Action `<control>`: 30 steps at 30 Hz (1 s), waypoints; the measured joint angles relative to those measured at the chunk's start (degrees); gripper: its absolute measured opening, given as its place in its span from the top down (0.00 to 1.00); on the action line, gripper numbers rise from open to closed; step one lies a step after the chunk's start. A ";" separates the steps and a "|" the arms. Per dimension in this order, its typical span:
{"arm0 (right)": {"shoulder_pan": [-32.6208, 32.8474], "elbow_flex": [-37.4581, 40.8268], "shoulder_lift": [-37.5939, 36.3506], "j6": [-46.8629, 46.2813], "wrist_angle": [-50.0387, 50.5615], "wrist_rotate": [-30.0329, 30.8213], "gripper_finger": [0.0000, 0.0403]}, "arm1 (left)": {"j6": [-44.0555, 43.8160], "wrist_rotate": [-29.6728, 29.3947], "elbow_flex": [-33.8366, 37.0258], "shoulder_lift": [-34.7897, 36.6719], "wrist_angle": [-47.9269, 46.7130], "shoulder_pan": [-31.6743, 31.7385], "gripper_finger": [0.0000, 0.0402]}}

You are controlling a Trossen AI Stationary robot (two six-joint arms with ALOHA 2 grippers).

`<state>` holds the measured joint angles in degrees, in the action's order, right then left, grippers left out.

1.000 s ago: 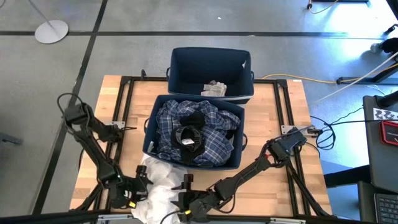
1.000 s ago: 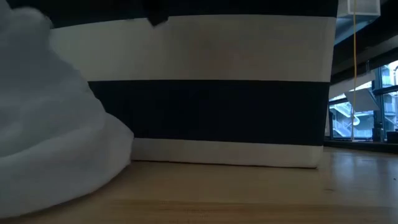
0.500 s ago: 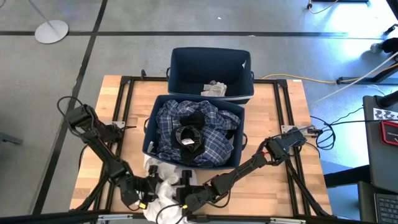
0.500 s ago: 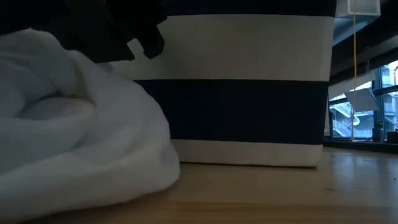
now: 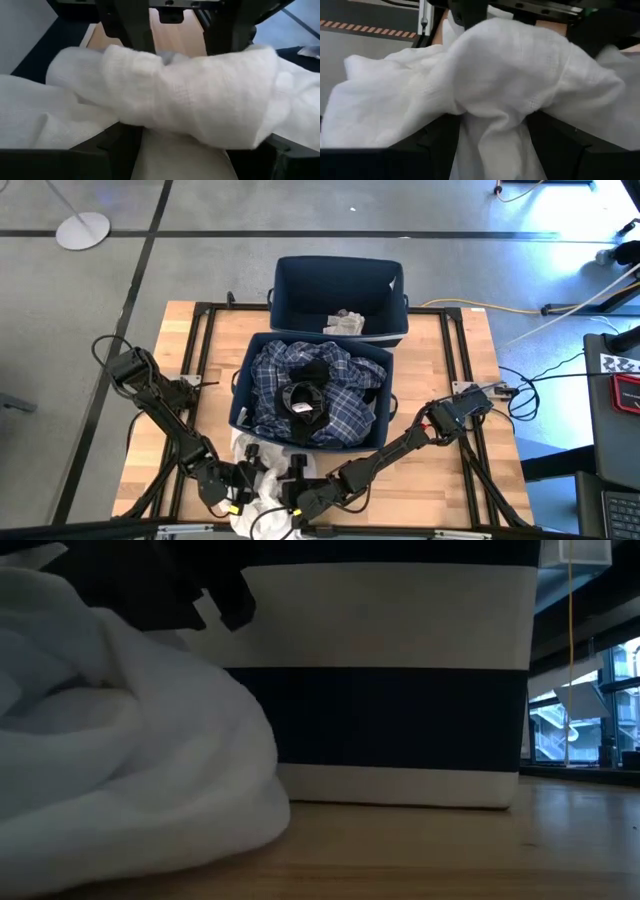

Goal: Sort clothes
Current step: Put the white polo shirt into the top blue laundry bin

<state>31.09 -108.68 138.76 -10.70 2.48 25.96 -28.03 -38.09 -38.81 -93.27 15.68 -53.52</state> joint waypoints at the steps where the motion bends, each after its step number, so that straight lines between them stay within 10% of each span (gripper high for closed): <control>1: 0.00 0.00 -0.01 0.00 -0.01 -0.56 0.41 | 0.00 0.00 0.00 0.00 0.00 0.00 0.38; 22: 0.02 -0.04 -6.29 -20.15 7.60 -15.08 0.41 | 0.00 -0.20 -0.02 0.04 -0.26 0.00 0.37; 30: -0.08 -0.07 -4.93 -23.61 3.09 -8.94 0.41 | -0.01 -0.17 0.00 0.04 -0.17 0.07 0.37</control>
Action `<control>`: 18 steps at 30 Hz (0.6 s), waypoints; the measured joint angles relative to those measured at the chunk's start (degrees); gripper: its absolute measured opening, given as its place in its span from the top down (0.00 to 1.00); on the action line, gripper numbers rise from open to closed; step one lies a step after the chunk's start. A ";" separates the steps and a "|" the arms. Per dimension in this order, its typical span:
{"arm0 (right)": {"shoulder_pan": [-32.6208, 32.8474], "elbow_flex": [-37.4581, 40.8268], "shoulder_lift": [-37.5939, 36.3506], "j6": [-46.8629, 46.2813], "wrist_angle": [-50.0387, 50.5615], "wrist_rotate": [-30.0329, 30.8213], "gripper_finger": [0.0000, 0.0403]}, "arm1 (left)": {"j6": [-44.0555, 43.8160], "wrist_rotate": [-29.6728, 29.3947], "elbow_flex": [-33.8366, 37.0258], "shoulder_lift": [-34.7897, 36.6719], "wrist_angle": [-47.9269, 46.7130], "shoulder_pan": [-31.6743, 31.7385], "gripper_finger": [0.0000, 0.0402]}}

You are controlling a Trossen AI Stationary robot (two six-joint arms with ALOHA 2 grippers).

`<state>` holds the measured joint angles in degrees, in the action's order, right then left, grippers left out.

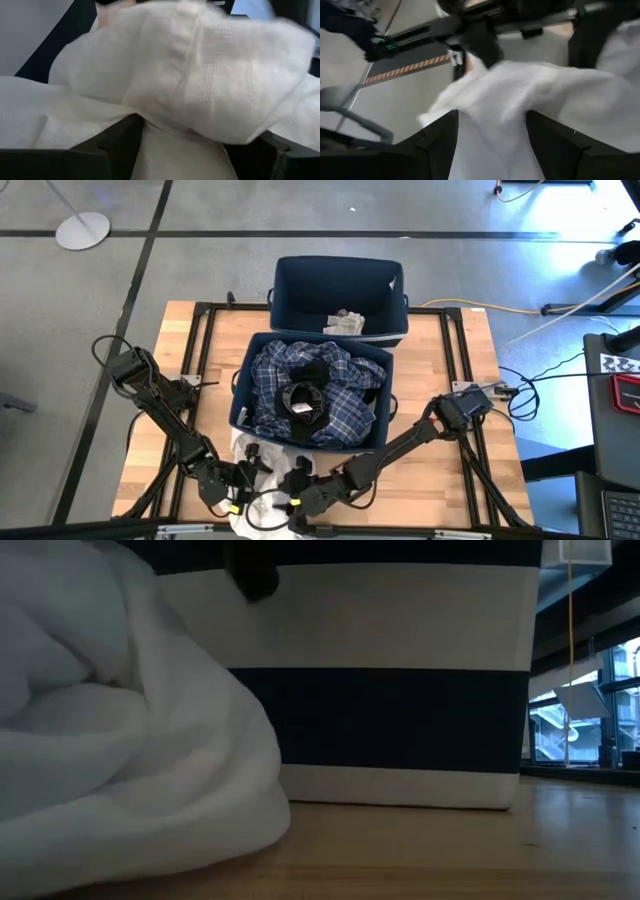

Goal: Sort clothes
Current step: Put the white polo shirt into the top blue laundry bin

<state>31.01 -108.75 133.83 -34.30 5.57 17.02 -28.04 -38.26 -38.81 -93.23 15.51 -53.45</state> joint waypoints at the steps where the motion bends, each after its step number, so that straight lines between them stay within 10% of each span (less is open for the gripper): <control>1: -0.18 0.01 0.45 0.01 -0.13 0.93 0.41 | -0.01 0.00 0.00 0.00 0.04 -0.02 0.37; 18: -0.66 0.00 4.99 1.54 -1.89 14.44 0.41 | 4.23 0.17 0.01 0.00 5.89 -0.07 0.37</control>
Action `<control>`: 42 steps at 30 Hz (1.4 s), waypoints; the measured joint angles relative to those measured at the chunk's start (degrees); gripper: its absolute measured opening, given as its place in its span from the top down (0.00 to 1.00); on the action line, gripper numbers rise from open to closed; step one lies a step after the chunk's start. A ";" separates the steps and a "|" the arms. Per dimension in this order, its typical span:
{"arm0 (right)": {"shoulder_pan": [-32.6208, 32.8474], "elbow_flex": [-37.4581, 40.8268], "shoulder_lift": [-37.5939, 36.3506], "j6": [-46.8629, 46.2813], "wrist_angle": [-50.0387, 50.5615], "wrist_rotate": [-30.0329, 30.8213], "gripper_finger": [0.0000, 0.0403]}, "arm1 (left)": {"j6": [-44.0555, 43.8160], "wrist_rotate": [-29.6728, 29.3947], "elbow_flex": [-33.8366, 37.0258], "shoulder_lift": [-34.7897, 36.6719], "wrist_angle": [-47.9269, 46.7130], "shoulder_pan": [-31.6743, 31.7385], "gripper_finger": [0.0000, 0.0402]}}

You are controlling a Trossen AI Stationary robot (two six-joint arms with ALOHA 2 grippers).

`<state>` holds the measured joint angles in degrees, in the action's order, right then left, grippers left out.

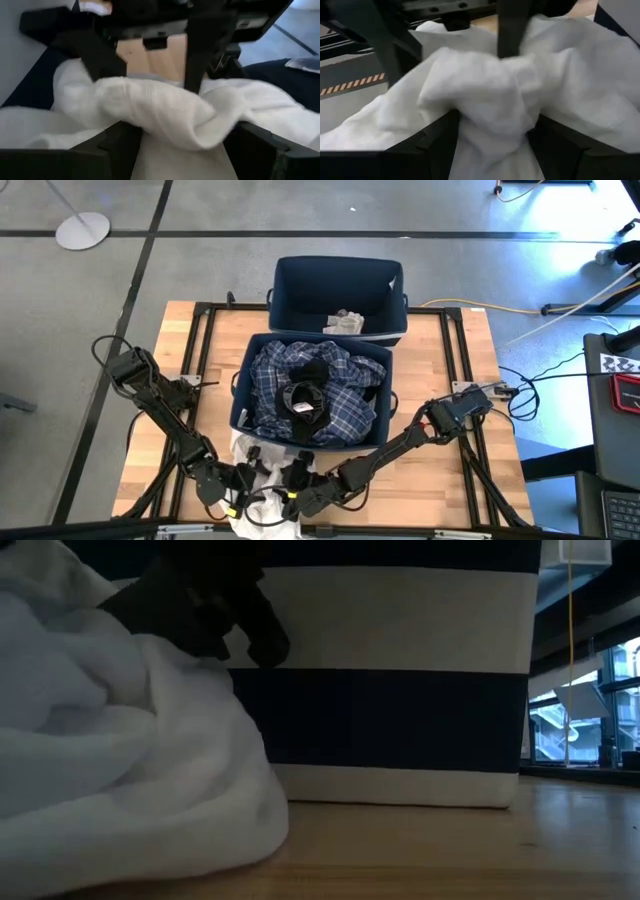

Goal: Sort clothes
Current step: Put the white polo shirt into the top blue laundry bin

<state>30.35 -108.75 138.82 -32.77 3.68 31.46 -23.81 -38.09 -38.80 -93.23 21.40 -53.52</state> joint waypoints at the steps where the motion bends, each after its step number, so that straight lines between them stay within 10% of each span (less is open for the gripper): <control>1: -0.04 0.02 0.05 0.02 -0.04 0.22 0.41 | 0.26 -0.01 0.01 0.00 0.50 -0.02 0.37; 19: -1.51 0.11 4.50 9.35 -13.53 1.71 0.43 | 4.74 4.96 -0.03 -0.17 6.96 0.26 0.37; 30: -1.38 0.11 4.51 15.18 -15.58 1.53 0.94 | 4.23 4.42 -0.03 -0.17 6.53 0.37 0.37; 42: 0.26 0.09 4.48 21.67 -16.10 3.42 0.98 | -1.28 6.07 -0.12 7.22 -5.28 -1.97 0.37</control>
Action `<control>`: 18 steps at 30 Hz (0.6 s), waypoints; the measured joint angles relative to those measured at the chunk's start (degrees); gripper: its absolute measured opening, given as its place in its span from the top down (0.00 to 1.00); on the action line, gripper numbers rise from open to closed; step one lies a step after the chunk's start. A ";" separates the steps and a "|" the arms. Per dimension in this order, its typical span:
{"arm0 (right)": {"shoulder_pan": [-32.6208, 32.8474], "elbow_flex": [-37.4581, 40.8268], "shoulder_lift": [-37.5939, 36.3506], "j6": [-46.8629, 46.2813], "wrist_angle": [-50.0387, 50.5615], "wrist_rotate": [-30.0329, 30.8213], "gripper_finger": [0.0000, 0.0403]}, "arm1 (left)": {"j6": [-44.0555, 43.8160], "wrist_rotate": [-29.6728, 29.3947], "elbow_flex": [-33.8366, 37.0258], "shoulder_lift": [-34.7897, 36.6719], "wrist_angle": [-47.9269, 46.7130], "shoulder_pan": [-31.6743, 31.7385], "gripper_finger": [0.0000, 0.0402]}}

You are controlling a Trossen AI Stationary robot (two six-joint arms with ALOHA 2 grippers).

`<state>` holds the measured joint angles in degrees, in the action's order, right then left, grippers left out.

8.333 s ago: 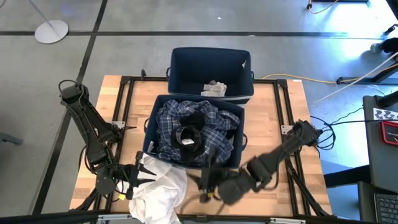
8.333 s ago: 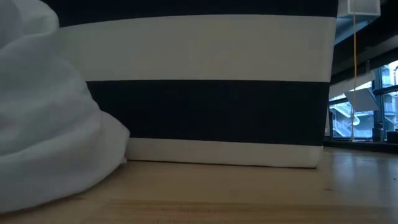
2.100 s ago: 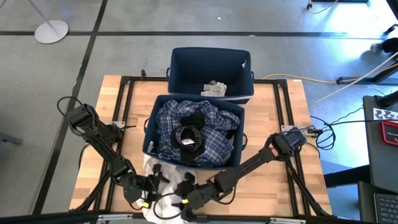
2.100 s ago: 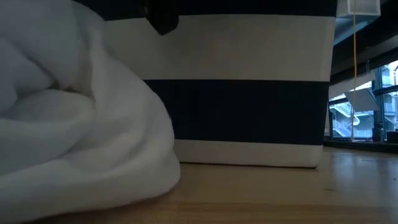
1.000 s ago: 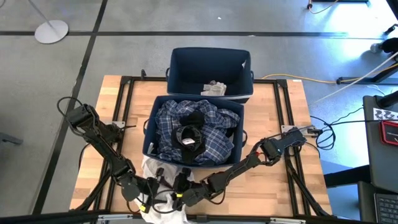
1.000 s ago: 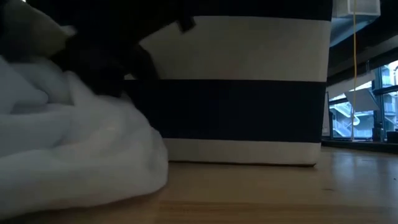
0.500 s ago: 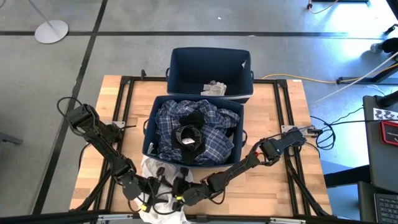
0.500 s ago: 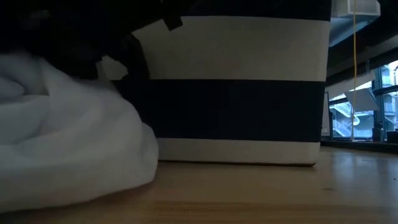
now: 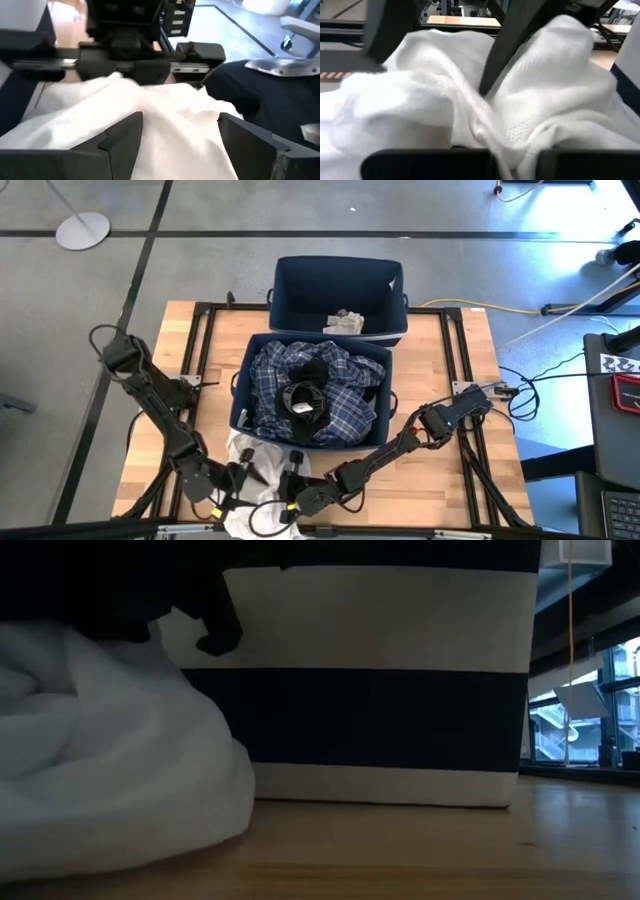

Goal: Sort clothes
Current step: Put the white polo shirt into the top blue laundry bin

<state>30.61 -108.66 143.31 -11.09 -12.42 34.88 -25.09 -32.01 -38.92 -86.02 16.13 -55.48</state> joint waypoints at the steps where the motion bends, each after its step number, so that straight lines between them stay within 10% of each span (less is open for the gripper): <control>1: 0.02 0.00 -0.11 0.54 0.21 0.10 0.97 | -0.79 -0.12 0.00 1.07 -1.59 -0.30 0.37; 18: 2.80 0.00 -7.15 8.48 5.73 5.15 0.98 | -15.31 -7.49 0.00 6.53 -20.15 -6.65 0.37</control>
<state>33.41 -108.66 136.16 -2.61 -6.69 40.03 -40.39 -39.51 -38.92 -79.48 -4.02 -62.14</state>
